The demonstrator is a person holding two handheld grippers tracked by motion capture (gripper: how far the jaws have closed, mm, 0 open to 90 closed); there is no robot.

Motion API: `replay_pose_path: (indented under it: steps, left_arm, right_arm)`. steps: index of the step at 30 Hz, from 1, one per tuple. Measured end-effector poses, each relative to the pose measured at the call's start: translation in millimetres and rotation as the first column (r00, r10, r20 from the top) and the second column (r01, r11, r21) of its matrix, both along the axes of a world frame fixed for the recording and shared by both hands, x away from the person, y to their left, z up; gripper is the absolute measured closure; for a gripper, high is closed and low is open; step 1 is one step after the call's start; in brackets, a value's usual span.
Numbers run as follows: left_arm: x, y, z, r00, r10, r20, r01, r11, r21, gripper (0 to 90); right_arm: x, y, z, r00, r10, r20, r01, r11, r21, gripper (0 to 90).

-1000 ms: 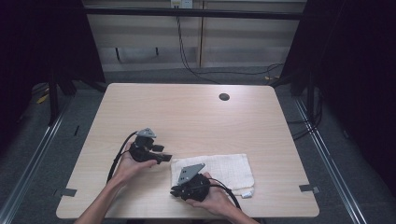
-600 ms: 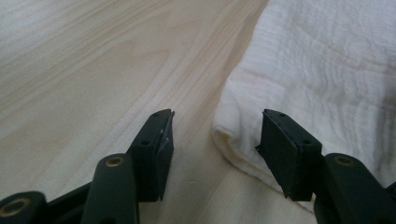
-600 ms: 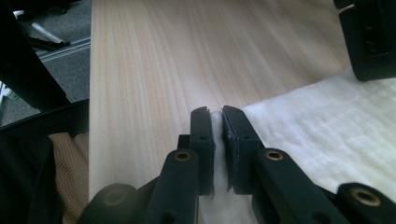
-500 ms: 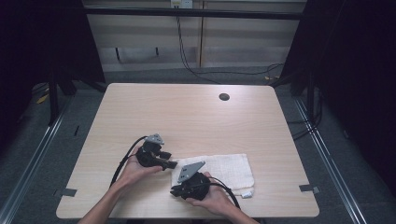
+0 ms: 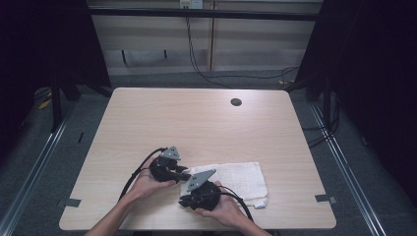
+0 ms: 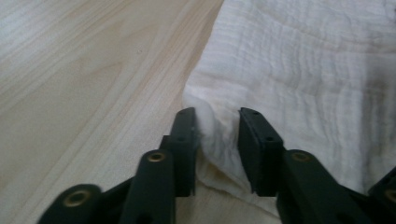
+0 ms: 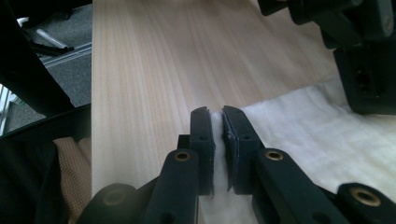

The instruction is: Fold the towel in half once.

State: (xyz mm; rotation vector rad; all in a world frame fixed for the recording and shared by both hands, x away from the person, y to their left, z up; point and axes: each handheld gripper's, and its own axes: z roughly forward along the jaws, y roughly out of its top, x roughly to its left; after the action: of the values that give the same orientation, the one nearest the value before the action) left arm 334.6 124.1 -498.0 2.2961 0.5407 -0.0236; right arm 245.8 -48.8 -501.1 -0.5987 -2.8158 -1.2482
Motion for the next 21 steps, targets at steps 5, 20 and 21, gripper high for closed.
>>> replay_pose_path:
  steps: [5, 20, 21]
  left_arm:
    - [3.2, 2.7, -0.8, 0.9991, 0.002, -0.042, -0.003, 0.9998, -0.018, 83.0]
    - [8.7, 15.1, 6.1, 0.9965, 0.02, -0.081, -0.028, 0.9954, -0.092, 85.5]
    - [9.5, 16.3, 6.5, 0.9963, 0.023, -0.083, -0.031, 0.995, -0.095, 85.4]
  right_arm:
    - [-0.9, -0.6, -0.6, 0.9999, -0.015, -0.006, 0.015, 1.0, 0.012, 82.7]
    - [-1.1, -2.5, 4.8, 0.9993, -0.01, -0.037, 0.011, 0.999, 0.037, 83.5]
    - [0.3, -4.2, 7.8, 0.9989, -0.009, -0.046, 0.012, 0.998, 0.063, 83.6]
